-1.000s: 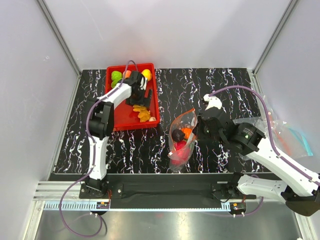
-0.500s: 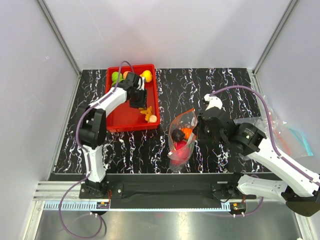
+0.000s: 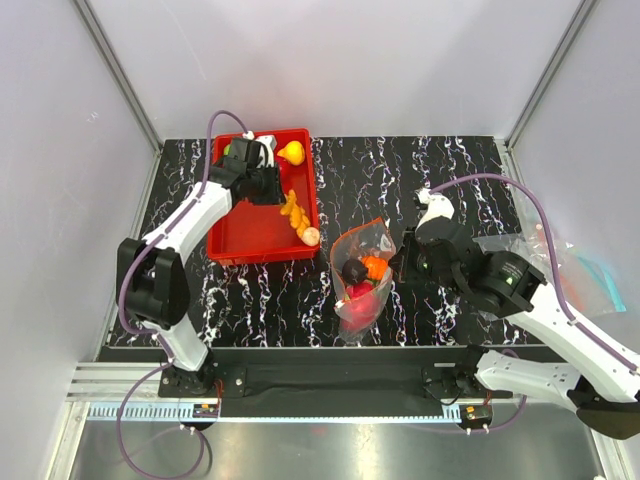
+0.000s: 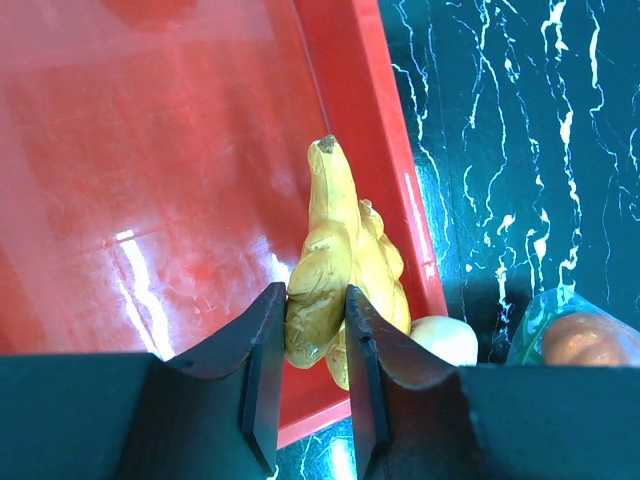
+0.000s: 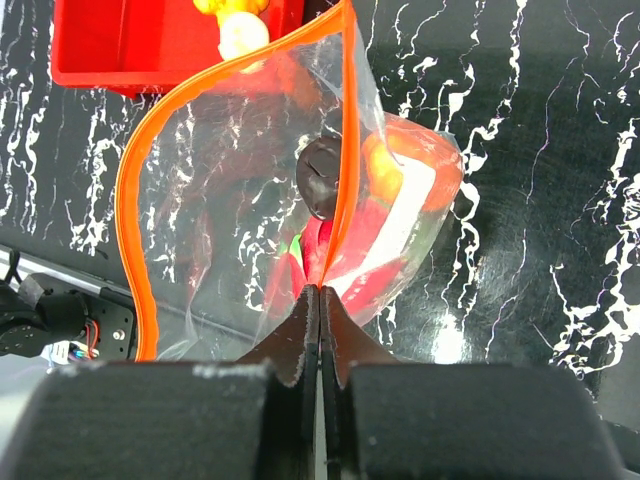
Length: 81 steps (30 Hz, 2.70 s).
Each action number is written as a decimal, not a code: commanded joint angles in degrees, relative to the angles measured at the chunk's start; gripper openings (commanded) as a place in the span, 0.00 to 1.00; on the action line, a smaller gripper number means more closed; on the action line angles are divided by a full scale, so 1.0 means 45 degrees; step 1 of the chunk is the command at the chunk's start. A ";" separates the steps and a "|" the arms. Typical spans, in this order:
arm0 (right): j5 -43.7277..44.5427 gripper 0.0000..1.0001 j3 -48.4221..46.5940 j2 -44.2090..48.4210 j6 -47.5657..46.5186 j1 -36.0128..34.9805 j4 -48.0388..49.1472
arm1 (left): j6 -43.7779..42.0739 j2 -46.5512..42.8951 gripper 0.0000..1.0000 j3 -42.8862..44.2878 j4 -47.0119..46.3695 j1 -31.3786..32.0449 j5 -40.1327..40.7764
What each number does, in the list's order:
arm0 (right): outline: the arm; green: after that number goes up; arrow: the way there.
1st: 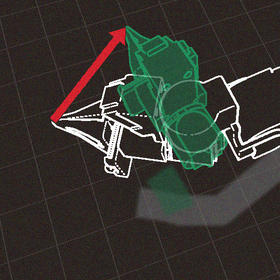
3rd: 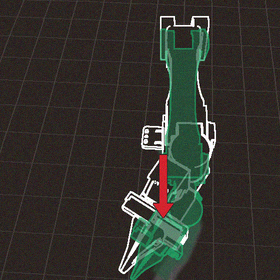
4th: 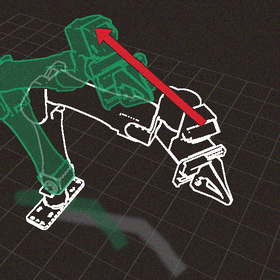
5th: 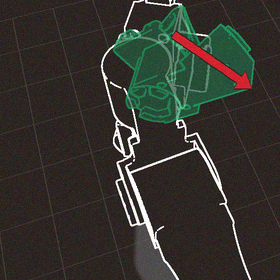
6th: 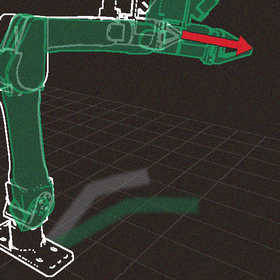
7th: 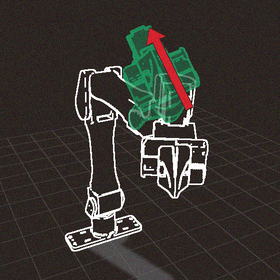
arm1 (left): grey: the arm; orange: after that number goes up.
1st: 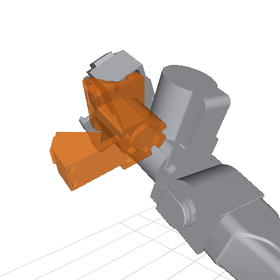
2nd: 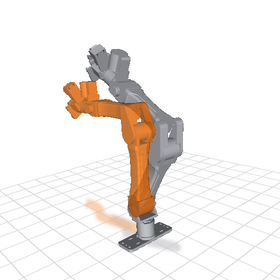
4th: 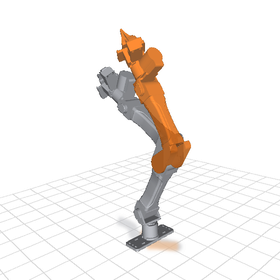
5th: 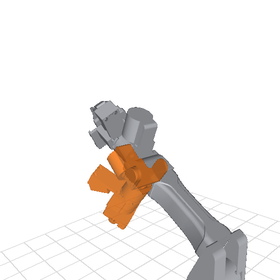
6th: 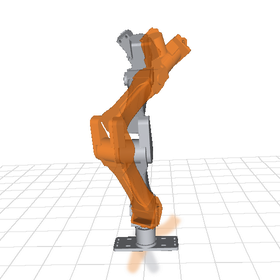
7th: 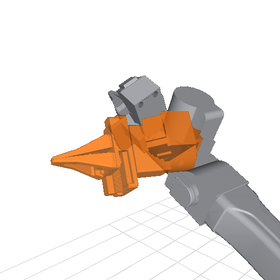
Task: Place the food in the zip-top bag and seal the zipper
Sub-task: Pick up the fake vegetable from the bin, then place the fake vegetable in the zipper food storage bag.
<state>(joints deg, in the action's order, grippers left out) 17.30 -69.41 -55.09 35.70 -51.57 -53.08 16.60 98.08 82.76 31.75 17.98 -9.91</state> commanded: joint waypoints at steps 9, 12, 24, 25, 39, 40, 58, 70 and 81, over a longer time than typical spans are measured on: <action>0.0042 0.00 -0.0123 0.0309 0.0093 0.0074 0.0038 | 0.0257 -0.2791 0.00 -0.0306 -0.0297 -0.0089 0.4367; 0.0062 0.00 -0.0123 0.0328 0.0093 0.0093 0.0037 | 0.0081 -0.3318 0.00 -0.0227 -0.0102 -0.0089 0.5405; -0.0172 0.00 -0.0240 0.0152 0.0132 0.0093 0.0096 | 0.0568 -0.7281 0.04 -0.1963 -0.1369 0.0341 -0.0002; -0.0173 0.00 -0.0240 0.0114 0.0132 0.0093 0.0096 | 0.0627 -0.7652 0.04 -0.2236 -0.1797 0.0399 -0.0449; -0.0329 0.00 -0.0592 -0.0629 0.0093 0.0093 0.0526 | 0.1018 -1.0390 0.03 -0.4017 -0.4320 0.2799 -0.4204; -0.0309 0.00 -0.0611 -0.0629 0.0113 0.0093 0.0545 | 0.0979 -1.0351 0.03 -0.4016 -0.4359 0.3073 -0.4068; -0.0154 0.00 -0.0885 -0.0395 0.0444 0.0093 0.0311 | -0.0798 -0.7463 0.01 -0.1556 -0.1137 0.9167 0.4738; 0.0061 0.00 -0.0865 -0.0219 0.0445 0.0093 0.0194 | -0.1130 -0.5879 0.34 -0.0892 -0.1039 1.0613 0.5270; 0.0120 0.00 -0.0670 0.0055 0.0562 0.0093 0.0096 | -0.0565 -0.6014 0.99 -0.0677 -0.0319 1.0751 0.6048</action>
<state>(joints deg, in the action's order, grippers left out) 16.69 -71.13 -56.10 37.41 -51.57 -53.32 12.51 72.86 77.23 30.39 66.32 13.54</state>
